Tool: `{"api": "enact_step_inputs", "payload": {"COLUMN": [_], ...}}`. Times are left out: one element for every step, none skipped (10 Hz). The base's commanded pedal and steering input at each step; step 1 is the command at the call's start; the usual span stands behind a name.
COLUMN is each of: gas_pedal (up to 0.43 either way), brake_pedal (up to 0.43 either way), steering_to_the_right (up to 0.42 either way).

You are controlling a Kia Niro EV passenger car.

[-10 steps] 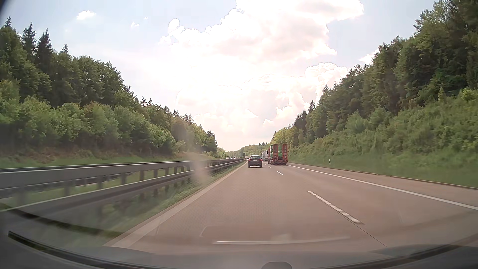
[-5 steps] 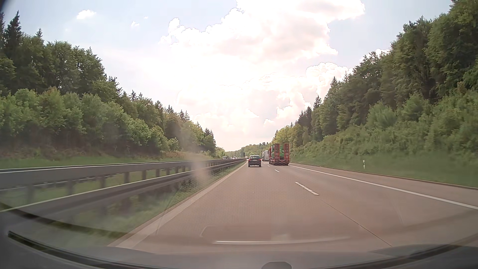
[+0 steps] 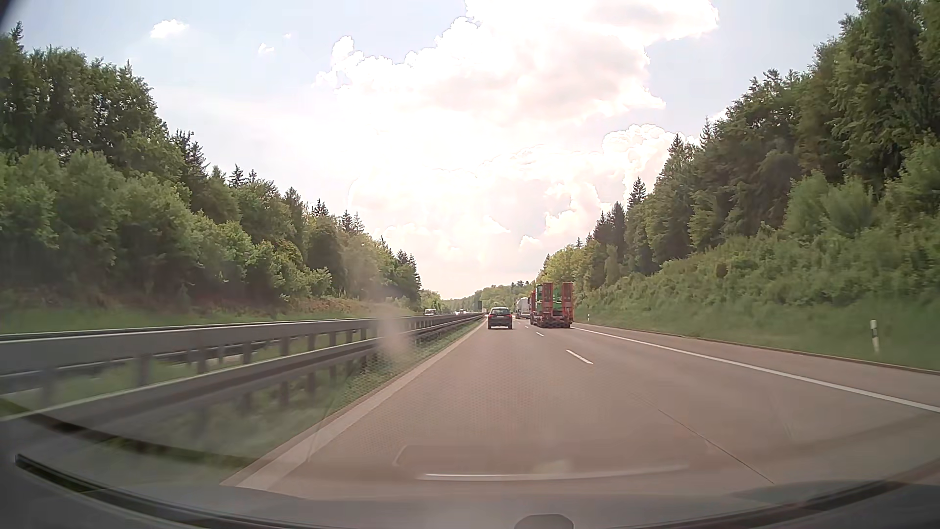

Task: Follow the waypoints while adhering to traffic rules and regulations

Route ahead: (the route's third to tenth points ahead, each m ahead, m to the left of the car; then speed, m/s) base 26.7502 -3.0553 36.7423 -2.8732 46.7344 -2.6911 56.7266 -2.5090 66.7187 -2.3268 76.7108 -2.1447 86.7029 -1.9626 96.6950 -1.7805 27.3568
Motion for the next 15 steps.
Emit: {"api": "enact_step_inputs", "payload": {"gas_pedal": [0.559,0.559,0.559,0.559,0.579,0.579,0.591,0.61,0.61,0.61,0.61,0.61,0.61,0.598,0.598], "brake_pedal": [0.0,0.0,0.0,0.0,0.0,0.0,0.0,0.0,0.0,0.0,0.0,0.0,0.0,0.0,0.0], "steering_to_the_right": [-0.002,-0.002,-0.002,-0.002,-0.002,-0.002,-0.002,-0.002,-0.002,-0.002,-0.002,-0.001,-0.001,-0.001,-0.001]}}
